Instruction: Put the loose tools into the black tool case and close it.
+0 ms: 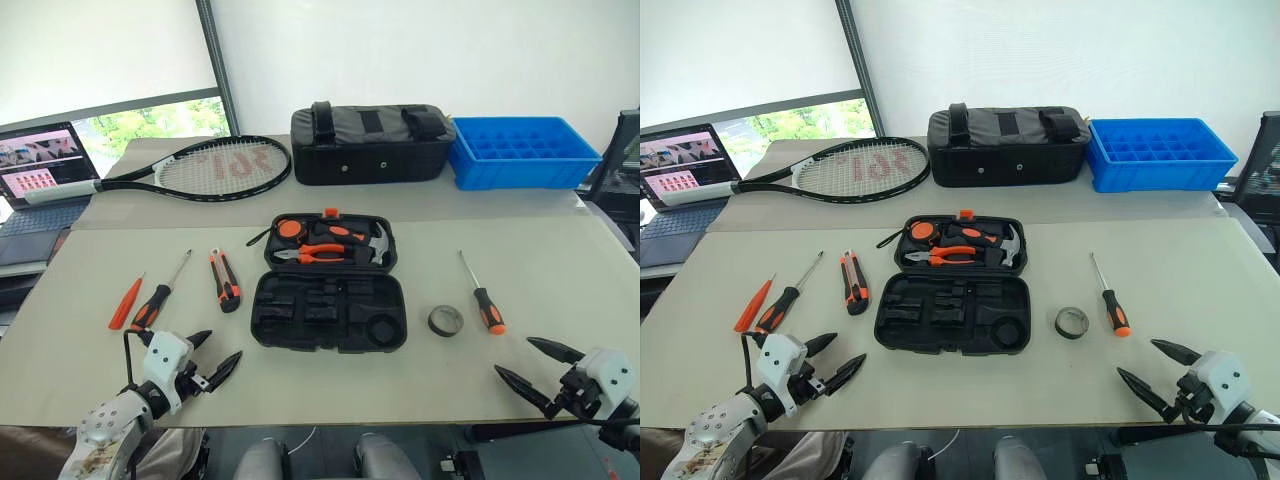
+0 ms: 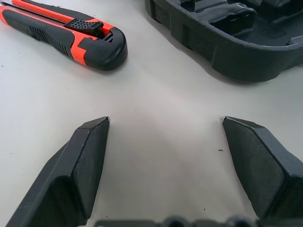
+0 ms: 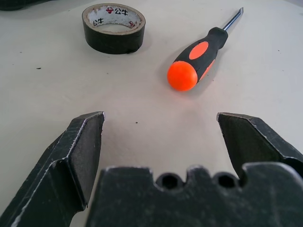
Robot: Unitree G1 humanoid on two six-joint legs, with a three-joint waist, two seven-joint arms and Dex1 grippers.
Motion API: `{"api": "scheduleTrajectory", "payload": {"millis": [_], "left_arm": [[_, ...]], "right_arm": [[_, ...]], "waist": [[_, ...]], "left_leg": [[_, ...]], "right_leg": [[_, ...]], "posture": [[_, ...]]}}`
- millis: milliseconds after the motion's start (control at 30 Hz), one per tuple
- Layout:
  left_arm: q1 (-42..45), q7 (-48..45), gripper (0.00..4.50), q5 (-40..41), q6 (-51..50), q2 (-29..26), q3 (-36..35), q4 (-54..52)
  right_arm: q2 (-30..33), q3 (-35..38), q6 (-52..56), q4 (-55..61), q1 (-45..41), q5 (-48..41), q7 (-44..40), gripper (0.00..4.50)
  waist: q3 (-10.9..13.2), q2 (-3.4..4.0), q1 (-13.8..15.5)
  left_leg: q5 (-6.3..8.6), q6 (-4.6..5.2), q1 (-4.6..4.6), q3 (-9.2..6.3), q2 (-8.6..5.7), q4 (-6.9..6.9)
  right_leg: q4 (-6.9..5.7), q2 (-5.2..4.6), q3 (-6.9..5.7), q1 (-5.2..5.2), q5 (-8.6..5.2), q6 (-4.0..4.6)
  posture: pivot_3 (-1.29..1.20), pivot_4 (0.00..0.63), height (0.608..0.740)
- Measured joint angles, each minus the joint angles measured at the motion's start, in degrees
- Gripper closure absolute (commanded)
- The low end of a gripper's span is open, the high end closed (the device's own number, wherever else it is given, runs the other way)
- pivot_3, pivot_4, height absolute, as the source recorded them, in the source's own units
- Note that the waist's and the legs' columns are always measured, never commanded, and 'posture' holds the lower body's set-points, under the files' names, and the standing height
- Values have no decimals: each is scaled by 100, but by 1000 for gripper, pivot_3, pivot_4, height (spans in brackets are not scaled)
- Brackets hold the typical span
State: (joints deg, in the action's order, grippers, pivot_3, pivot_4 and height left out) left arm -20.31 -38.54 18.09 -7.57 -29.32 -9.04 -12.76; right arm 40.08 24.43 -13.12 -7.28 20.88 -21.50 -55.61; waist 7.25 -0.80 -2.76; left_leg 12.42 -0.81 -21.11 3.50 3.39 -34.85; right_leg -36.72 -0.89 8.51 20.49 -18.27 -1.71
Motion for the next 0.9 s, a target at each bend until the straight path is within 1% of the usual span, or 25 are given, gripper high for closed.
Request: {"api": "scheduleTrajectory", "payload": {"millis": [333,467,633,767,900], "left_arm": [[-13,21,419,17,26,68,-15,-2],[42,-17,419,247,138,247,-147,5],[341,113,419,453,133,230,-596,-165],[919,719,419,655,-306,230,-1066,-188],[1051,1011,419,612,-669,128,-1236,84]], "right_arm": [[0,0,70,108,-21,-4,-10,88],[5,76,144,310,27,-211,-141,88],[165,235,438,837,51,-701,-443,88],[367,254,936,1592,-68,-1246,-706,88],[454,176,1267,1979,-297,-1460,-857,88]], "waist": [[0,0,3],[4,-7,12],[4,-9,24],[5,-11,13],[15,-27,2]], "left_leg": [[0,0,-1,0,0,0],[0,0,-2,1,-1,-6],[0,0,-17,0,0,-9],[0,0,-24,-4,-1,-9],[0,0,-11,-10,-7,-10]], "right_leg": [[0,0,0,1,0,0],[-1,0,-9,17,2,-4],[-1,0,-18,23,4,-7],[-2,3,-24,11,5,-8],[0,5,-32,12,5,-8]], "posture": [[0,150,707],[0,150,707],[0,150,707],[0,150,707],[0,150,707]]}}
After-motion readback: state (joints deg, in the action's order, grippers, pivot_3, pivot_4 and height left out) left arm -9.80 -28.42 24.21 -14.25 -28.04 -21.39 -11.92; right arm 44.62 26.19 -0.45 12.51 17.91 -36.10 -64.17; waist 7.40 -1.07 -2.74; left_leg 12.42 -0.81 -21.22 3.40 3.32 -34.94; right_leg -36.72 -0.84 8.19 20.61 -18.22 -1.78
